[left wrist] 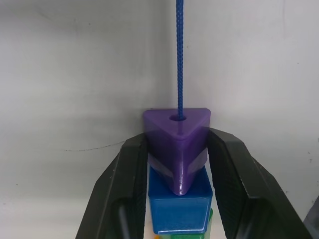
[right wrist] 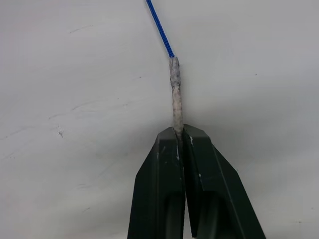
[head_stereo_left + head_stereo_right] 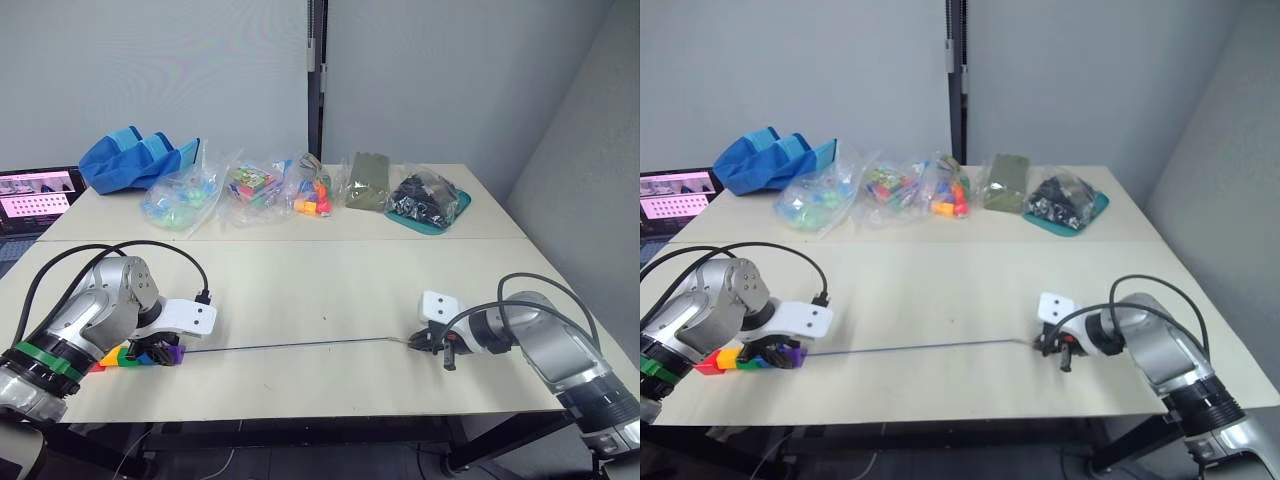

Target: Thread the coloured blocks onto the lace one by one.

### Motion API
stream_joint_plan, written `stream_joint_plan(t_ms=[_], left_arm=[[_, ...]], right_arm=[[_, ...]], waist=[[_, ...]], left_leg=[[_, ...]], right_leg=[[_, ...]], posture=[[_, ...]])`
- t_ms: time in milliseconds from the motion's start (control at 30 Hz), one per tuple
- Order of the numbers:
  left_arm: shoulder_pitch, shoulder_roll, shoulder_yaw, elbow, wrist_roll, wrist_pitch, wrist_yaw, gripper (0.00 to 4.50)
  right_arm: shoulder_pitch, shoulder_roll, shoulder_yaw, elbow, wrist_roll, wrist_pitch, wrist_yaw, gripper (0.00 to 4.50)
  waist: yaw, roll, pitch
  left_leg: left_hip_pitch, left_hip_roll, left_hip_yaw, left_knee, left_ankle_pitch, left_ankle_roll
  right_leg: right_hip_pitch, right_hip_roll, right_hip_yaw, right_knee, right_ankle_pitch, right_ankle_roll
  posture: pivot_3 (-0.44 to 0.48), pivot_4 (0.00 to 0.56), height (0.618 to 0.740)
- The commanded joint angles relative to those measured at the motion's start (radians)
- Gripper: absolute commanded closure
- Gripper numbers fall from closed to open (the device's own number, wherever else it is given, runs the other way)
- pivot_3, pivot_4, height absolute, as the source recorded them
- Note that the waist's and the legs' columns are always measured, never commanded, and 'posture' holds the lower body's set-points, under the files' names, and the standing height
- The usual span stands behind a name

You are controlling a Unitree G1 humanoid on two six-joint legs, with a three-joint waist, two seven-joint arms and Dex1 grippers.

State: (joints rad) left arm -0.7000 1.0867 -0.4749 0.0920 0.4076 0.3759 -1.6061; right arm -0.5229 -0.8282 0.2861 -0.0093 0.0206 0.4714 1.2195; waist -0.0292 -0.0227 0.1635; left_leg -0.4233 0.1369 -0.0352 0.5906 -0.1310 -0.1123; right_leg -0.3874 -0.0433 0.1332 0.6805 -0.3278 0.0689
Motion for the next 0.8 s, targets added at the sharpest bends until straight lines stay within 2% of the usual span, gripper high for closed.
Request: stream_joint_plan(t_ms=[33, 100, 167, 233, 433, 467, 533, 733, 800], left_arm=[[0.006, 0.004, 0.018, -0.017, 0.002, 0.004, -0.004, 3.24], [0.010, 0.010, 0.023, -0.022, -0.019, 0.021, -0.007, 3.24], [0.012, 0.000, 0.044, -0.019, -0.038, 0.033, -0.005, 3.24], [0.010, -0.003, 0.070, -0.004, -0.057, 0.040, 0.002, 2.18], [0.010, 0.021, 0.210, 0.059, -0.186, 0.054, 0.038, 0.22], [0.006, 0.024, 0.241, 0.074, -0.212, 0.060, 0.044, 0.00], [0.004, 0.031, 0.285, 0.090, -0.252, 0.071, 0.051, 0.00], [0.109, 0.040, 0.528, 0.120, -0.462, 0.067, 0.087, 0.00], [0.162, 0.016, 0.621, 0.172, -0.492, -0.107, 0.166, 0.00]], right_arm=[[0.006, 0.025, 0.042, -0.006, -0.004, 0.011, 0.011, 4.50], [-0.001, 0.023, 0.037, 0.001, -0.004, 0.018, 0.014, 4.50], [-0.006, 0.012, 0.026, -0.010, 0.005, 0.027, 0.027, 3.81], [-0.016, 0.013, 0.000, -0.028, 0.035, 0.052, 0.034, 3.18], [-0.045, -0.013, -0.098, -0.051, 0.129, 0.117, 0.057, 1.14], [-0.046, -0.019, -0.121, -0.049, 0.149, 0.127, 0.060, 0.83], [-0.043, -0.034, -0.153, -0.044, 0.180, 0.139, 0.064, 0.14], [0.000, -0.073, -0.257, 0.020, 0.241, 0.120, 0.045, 0.06], [0.014, -0.062, -0.295, 0.034, 0.259, 0.099, 0.026, 0.06]], waist=[[0.000, 0.000, 0.000], [0.000, 0.000, 0.000], [0.001, 0.000, 0.000], [0.005, 0.000, 0.000], [0.013, 0.000, 0.002], [0.014, 0.000, 0.003], [0.015, 0.000, 0.003], [0.014, 0.000, 0.003], [0.013, 0.000, 0.003]], left_leg=[[0.000, 0.000, 0.000, 0.000, 0.000, 0.000], [0.000, 0.000, 0.000, 0.000, 0.000, 0.000], [0.000, 0.000, 0.000, 0.000, 0.000, 0.000], [-0.001, 0.000, 0.000, 0.000, 0.000, 0.000], [-0.003, 0.000, 0.000, 0.000, 0.000, 0.000], [-0.003, 0.000, 0.000, 0.000, 0.000, 0.000], [-0.003, 0.000, 0.000, 0.000, 0.000, 0.000], [-0.003, 0.000, 0.000, 0.000, 0.000, 0.000], [-0.003, 0.000, 0.000, 0.000, 0.000, 0.000]], right_leg=[[0.000, 0.000, 0.000, 0.000, 0.000, 0.000], [0.000, 0.000, 0.000, 0.000, 0.000, 0.000], [0.000, 0.000, 0.000, 0.000, 0.000, 0.000], [0.000, 0.000, 0.000, 0.000, 0.000, 0.000], [-0.002, 0.000, 0.000, 0.000, 0.000, 0.000], [-0.002, 0.000, 0.000, 0.000, 0.000, 0.000], [-0.002, 0.000, 0.000, 0.000, 0.000, 0.000], [-0.003, 0.000, 0.000, 0.000, 0.000, 0.000], [-0.003, 0.000, 0.000, 0.000, 0.000, 0.000]], posture=[[0.000, 0.150, 0.717], [0.000, 0.150, 0.717], [0.000, 0.150, 0.717], [0.000, 0.150, 0.717], [0.000, 0.150, 0.717], [0.000, 0.150, 0.717], [0.000, 0.150, 0.717], [0.000, 0.150, 0.717], [0.000, 0.150, 0.717]])
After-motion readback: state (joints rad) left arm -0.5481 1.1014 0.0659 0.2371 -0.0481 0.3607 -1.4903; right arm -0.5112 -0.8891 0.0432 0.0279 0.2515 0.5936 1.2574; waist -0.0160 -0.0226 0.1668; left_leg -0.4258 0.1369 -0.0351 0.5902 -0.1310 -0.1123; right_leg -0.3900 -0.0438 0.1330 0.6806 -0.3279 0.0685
